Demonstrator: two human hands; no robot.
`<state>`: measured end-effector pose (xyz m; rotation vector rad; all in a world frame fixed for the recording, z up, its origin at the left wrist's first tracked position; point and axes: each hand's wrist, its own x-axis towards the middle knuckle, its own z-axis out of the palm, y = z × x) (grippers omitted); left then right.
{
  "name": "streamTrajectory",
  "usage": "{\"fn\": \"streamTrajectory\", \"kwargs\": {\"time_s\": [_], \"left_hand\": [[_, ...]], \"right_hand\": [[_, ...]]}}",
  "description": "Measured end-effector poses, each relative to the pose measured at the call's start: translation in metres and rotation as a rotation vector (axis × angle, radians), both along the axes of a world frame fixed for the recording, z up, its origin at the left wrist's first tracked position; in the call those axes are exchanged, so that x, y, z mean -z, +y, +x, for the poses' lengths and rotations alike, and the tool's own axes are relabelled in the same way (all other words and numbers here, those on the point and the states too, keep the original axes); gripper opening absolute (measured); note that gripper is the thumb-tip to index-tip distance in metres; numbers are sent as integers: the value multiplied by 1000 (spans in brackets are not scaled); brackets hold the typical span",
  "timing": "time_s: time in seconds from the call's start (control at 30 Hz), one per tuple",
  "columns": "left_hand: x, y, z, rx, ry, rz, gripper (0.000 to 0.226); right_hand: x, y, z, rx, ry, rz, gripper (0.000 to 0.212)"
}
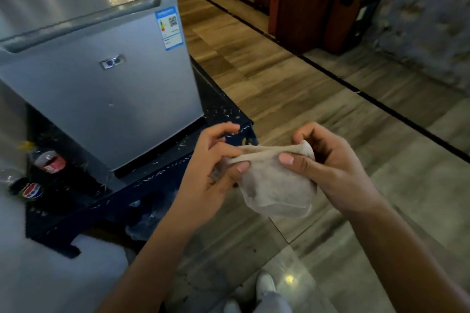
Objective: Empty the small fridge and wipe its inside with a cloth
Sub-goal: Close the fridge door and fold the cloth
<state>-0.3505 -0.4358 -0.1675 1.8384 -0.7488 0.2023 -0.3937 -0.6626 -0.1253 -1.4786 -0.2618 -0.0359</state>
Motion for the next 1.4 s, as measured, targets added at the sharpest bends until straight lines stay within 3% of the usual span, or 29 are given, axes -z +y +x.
{"fn": "streamTrajectory", "kwargs": {"time_s": [0.3, 0.63, 0.77, 0.9, 1.07, 1.23, 1.4], "left_hand": [[6, -8, -18, 212, 245, -75, 12], [19, -70, -32, 567, 408, 35, 45], [25, -112, -37, 757, 410, 96, 34], [31, -162, -33, 871, 543, 87, 27], [29, -231, -15, 821, 632, 105, 17], [22, -293, 10, 753, 586, -2, 27], [26, -334, 40, 656, 620, -111, 15]], "right_hand": [[-6, 1, -48, 280, -67, -183, 24], [-12, -30, -115, 197, -35, -27, 20], [-8, -61, -132, 245, -20, -43, 23], [-4, -106, -137, 264, -11, -107, 23], [-2, -179, -135, 328, -17, -151, 24], [4, -253, -114, 410, -27, -242, 16], [11, -312, -78, 472, 1, -394, 30]]}}
